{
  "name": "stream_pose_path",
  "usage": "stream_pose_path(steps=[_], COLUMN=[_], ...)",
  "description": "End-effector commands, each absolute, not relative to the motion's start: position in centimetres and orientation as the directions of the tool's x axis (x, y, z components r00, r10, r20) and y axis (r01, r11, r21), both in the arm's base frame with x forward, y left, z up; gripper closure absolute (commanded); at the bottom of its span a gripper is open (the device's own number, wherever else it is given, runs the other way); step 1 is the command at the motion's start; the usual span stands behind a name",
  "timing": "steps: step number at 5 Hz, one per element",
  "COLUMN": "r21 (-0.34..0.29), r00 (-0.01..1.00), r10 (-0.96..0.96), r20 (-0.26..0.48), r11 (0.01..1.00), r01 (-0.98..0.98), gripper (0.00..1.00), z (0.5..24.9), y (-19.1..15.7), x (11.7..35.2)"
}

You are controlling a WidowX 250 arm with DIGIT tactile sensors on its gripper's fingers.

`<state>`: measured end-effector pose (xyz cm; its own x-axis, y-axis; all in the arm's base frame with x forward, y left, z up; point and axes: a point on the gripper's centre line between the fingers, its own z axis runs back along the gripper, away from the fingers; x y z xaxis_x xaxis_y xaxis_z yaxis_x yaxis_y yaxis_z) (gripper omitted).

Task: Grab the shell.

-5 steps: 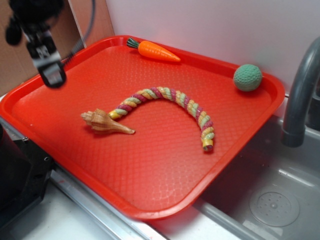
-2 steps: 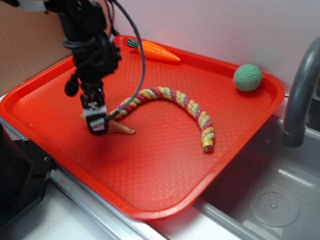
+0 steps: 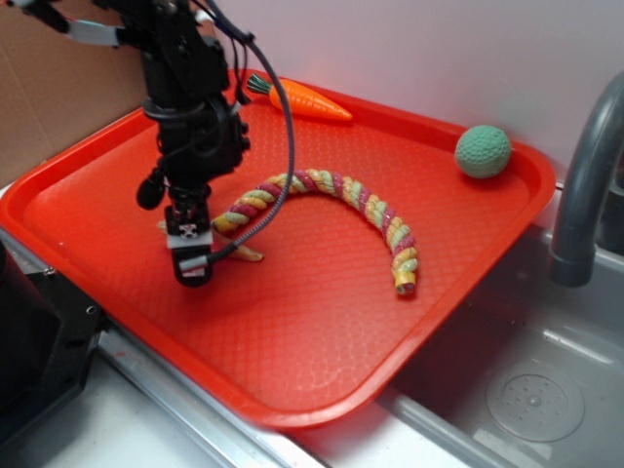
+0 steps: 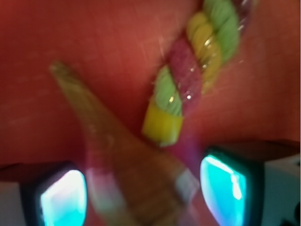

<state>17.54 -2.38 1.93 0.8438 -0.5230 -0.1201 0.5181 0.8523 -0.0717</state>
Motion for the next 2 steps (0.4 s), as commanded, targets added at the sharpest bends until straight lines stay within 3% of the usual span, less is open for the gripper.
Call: stream_pose_path(steps=[1,2], r21=[-0.003,0.059], r00=[0.857,0.886], r10=[-0.503,-0.460], r20=[-0.113,-0.059], r11=[0.863,0.884], r01=[0.506,0.463], gripper=[1.00,1.00], z=[2.6,7.1], y=[-3.1,-2.9], x=[17.3,17.7])
